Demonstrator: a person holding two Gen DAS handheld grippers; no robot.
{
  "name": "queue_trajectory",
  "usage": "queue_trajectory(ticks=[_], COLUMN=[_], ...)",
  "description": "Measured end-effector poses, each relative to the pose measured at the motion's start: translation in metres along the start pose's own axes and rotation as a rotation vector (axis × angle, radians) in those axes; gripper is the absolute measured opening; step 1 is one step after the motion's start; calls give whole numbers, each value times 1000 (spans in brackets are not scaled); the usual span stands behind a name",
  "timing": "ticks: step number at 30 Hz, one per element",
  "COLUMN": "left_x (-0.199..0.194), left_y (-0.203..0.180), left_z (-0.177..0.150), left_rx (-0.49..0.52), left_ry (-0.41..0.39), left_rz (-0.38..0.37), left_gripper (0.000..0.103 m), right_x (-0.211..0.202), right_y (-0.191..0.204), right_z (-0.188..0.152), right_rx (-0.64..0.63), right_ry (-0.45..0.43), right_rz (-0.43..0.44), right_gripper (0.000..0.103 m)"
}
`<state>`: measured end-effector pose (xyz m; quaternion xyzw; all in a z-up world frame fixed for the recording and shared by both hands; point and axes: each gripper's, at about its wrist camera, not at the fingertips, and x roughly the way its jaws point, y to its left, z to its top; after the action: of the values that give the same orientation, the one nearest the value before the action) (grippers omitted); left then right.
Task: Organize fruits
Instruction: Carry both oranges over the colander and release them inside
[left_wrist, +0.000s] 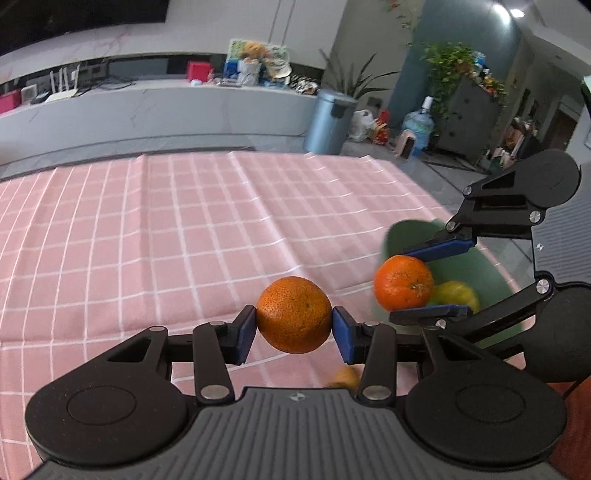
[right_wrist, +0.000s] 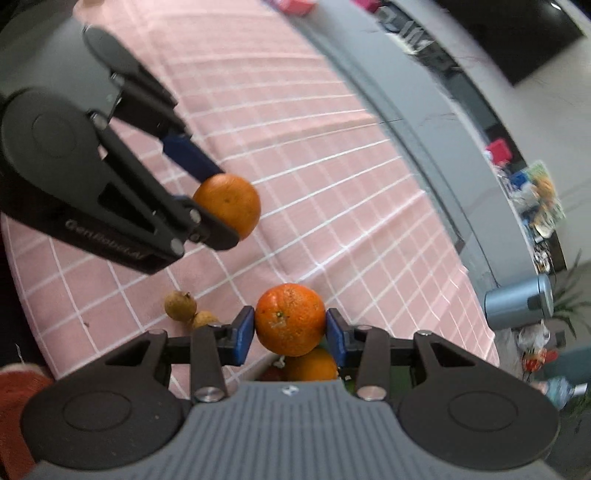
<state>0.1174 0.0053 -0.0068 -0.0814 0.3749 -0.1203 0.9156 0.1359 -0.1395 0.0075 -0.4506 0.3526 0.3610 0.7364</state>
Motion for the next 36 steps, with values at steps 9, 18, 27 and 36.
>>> queue_trajectory(ticks=[9,18,27,36], left_x=[4,42,75,80], left_y=[-63,-113,-129,-132], left_z=[23,16,3,3], left_rx=[107,226,274,324], left_ry=[14,115,213,223], left_rz=[-95,-147,-156,-143], left_gripper=[50,50,50,51], right_x=[-32,-20,4,22], right_y=[-23,-41,-45,-49], right_z=[-45,-99,-122,-129], right_rx=[142,260,317,350], right_ry=[-9,92,153,201], right_rz=[-32,-5,56,117], right_gripper=[38,38,38,39])
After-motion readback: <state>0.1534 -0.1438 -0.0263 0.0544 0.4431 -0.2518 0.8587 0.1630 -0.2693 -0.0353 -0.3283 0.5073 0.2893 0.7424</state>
